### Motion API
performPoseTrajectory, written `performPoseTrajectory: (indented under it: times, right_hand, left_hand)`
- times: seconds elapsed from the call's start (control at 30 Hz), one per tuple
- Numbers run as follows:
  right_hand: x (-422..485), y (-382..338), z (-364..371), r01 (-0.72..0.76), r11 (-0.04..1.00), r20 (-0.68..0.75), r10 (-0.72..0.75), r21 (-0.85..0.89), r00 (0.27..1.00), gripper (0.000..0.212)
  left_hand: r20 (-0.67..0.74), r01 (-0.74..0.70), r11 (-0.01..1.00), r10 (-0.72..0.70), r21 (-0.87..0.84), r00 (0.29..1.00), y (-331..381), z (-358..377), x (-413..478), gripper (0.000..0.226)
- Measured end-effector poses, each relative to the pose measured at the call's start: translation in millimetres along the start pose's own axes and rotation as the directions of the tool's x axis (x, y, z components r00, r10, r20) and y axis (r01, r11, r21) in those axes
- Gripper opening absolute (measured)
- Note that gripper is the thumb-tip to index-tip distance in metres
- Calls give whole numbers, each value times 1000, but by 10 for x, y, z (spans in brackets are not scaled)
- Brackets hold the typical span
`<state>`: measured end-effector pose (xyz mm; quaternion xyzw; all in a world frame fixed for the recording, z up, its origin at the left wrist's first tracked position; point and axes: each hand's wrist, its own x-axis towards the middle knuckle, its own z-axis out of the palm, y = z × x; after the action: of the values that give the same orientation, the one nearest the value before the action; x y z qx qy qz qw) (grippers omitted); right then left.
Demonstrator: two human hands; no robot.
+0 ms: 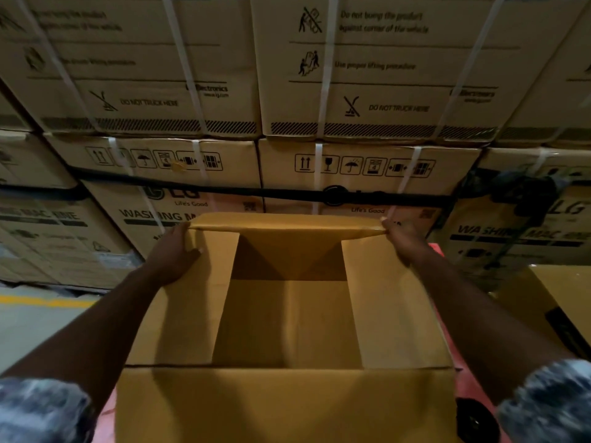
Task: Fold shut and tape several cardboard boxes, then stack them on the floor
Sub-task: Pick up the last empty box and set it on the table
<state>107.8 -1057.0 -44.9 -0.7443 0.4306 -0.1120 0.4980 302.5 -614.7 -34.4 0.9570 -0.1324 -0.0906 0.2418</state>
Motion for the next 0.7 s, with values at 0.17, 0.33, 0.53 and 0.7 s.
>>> performPoseTrajectory:
  times: [0.17, 0.33, 0.53, 0.7]
  right_hand:
    - [264, 141, -20, -105, 962, 28, 101, 253, 994, 58]
    - [291, 226, 15, -61, 857, -67, 111, 512, 991, 35]
    - [107, 150, -56, -29, 720, -73, 111, 693, 991, 57]
    - [59, 243, -188, -89, 687, 99, 25, 721, 995, 25]
  left_hand:
    - [-30, 110, 972, -119, -207, 992, 171, 9, 372, 69]
    - [120, 261, 615, -261, -744, 958, 32, 39, 536, 46]
    - [108, 196, 298, -288, -934, 952, -90, -41, 509, 40]
    - [293, 303, 297, -79, -906, 953, -349, -185, 439, 37]
